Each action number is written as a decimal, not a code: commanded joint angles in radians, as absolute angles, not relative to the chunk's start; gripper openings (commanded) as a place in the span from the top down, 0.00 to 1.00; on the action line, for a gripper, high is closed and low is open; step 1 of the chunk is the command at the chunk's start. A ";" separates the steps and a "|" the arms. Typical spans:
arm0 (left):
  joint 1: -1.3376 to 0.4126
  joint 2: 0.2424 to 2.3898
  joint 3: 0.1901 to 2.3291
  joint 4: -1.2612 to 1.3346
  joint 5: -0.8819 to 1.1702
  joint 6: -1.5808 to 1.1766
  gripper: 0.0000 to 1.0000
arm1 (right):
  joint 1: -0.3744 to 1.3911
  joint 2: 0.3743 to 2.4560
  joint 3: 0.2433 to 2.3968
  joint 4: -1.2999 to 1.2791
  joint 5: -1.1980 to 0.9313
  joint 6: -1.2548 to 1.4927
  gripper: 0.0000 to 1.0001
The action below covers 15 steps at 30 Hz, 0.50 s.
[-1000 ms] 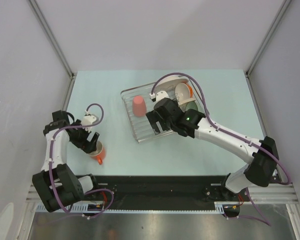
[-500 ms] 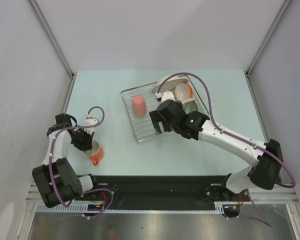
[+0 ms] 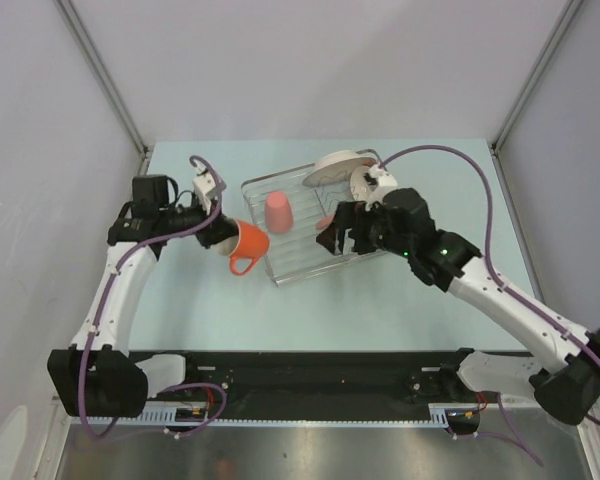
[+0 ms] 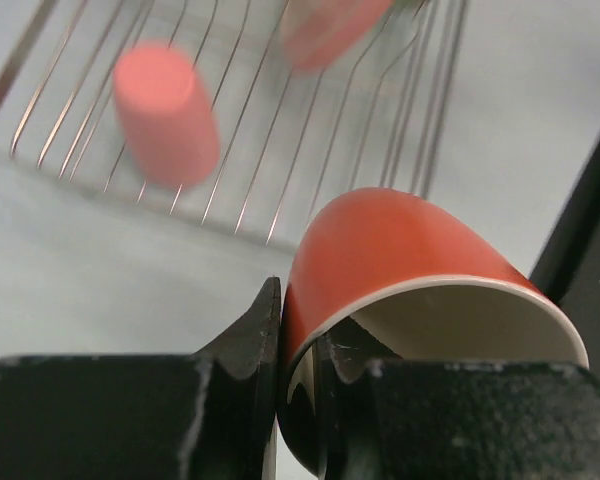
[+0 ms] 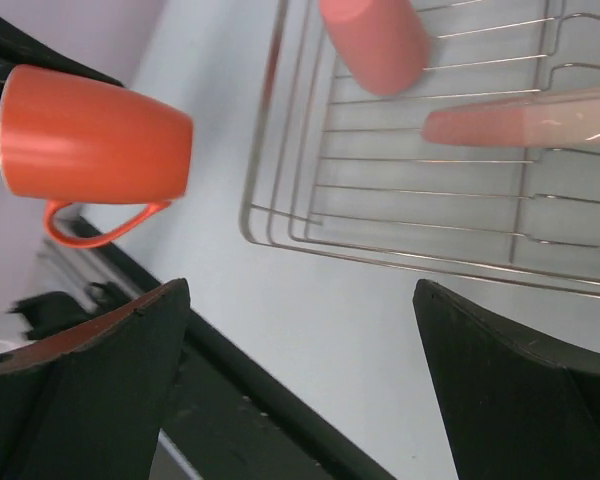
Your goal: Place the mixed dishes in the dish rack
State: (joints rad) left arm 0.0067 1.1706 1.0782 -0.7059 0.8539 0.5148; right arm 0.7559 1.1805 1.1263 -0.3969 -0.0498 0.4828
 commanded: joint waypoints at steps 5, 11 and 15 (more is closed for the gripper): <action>-0.117 1.272 1.224 -0.131 1.190 -0.208 1.00 | 0.583 1.026 0.936 0.095 -0.558 0.736 0.00; -0.166 1.328 1.144 0.364 1.269 -0.629 1.00 | 0.545 1.071 0.874 0.350 -0.637 0.917 0.00; -0.201 1.361 1.124 0.553 1.279 -0.790 1.00 | 0.538 1.091 0.850 0.461 -0.629 0.957 0.00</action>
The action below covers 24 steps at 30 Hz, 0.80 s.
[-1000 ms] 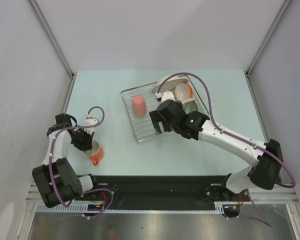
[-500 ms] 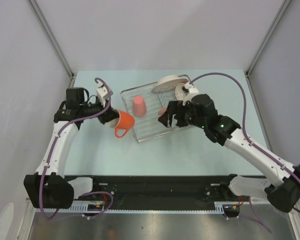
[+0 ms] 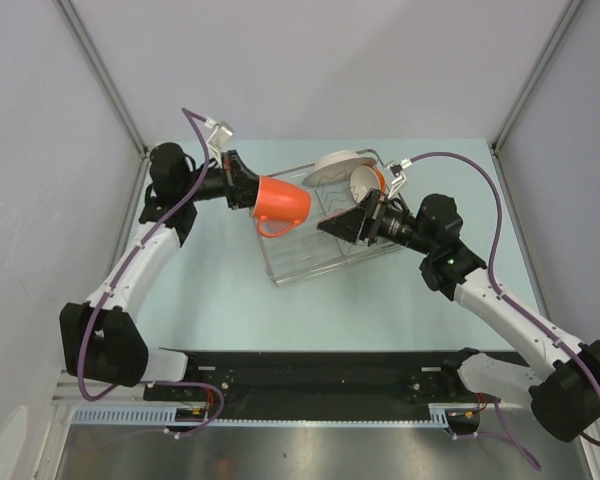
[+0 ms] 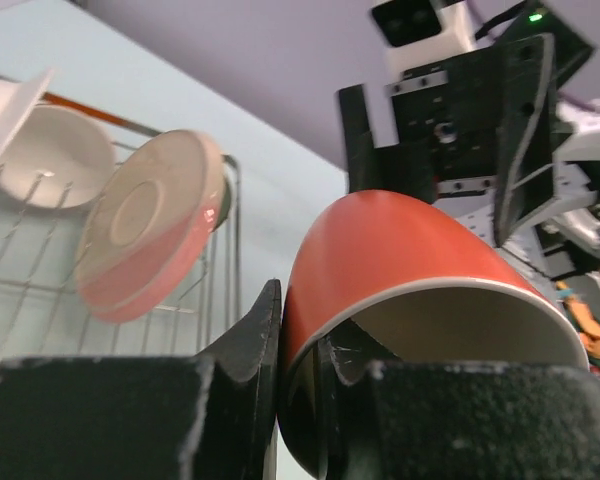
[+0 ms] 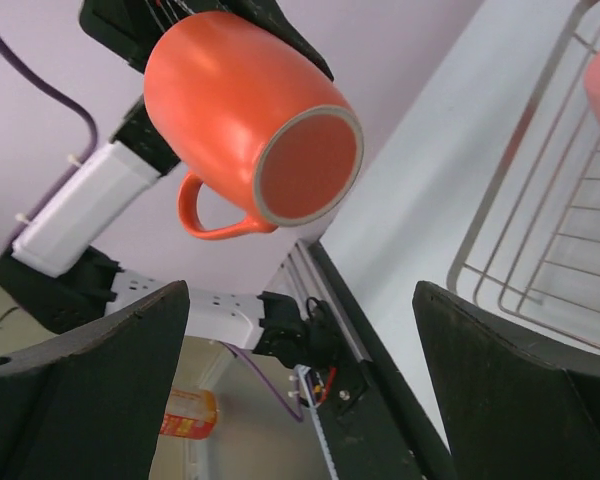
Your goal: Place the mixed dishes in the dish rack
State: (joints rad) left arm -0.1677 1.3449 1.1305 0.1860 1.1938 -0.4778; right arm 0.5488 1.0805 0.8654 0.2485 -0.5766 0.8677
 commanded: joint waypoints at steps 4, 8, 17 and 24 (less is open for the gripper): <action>-0.244 1.384 1.121 0.574 1.278 -0.807 1.00 | 0.541 1.111 0.842 0.537 -0.626 0.979 0.00; -0.262 1.404 1.121 0.583 1.272 -0.813 1.00 | 0.546 1.137 0.834 0.638 -0.635 1.022 0.00; -0.273 1.434 1.138 0.650 1.275 -0.862 1.00 | 0.552 1.221 0.833 0.718 -0.673 1.075 0.00; -0.298 1.451 1.172 0.619 1.275 -0.856 1.00 | 0.552 1.281 0.833 0.814 -0.687 1.117 0.00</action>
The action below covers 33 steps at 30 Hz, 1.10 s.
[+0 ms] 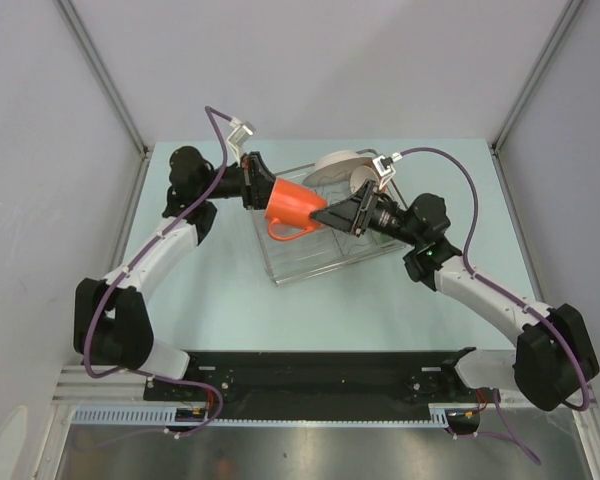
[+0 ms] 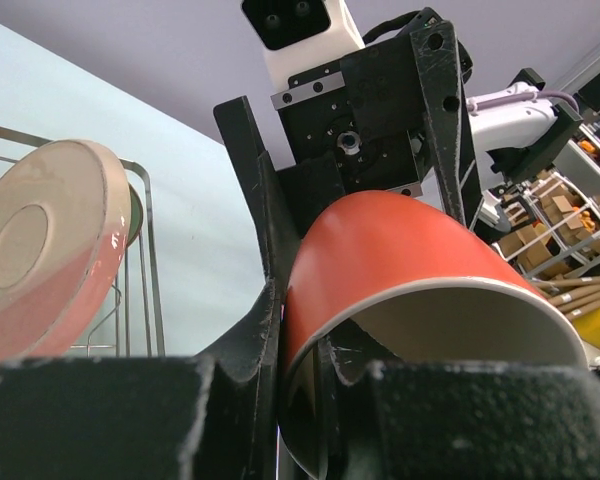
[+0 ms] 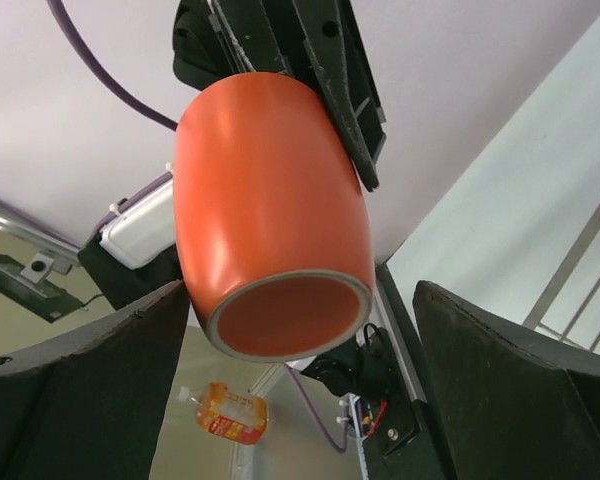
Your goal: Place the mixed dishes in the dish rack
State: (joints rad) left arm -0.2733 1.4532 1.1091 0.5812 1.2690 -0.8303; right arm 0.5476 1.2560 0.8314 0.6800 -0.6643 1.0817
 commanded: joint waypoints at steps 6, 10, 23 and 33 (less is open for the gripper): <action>-0.313 1.448 1.186 0.495 1.258 -0.749 1.00 | 0.551 1.342 0.834 1.101 -0.660 1.299 0.00; -0.313 1.447 1.215 0.395 1.250 -0.671 1.00 | 0.561 1.393 0.836 1.186 -0.666 1.374 0.00; -0.304 1.457 1.236 0.351 1.223 -0.629 1.00 | 0.594 1.330 0.830 1.054 -0.704 1.315 0.06; -0.281 1.462 1.281 0.082 1.145 -0.373 1.00 | 0.586 1.348 0.828 1.016 -0.709 1.351 0.91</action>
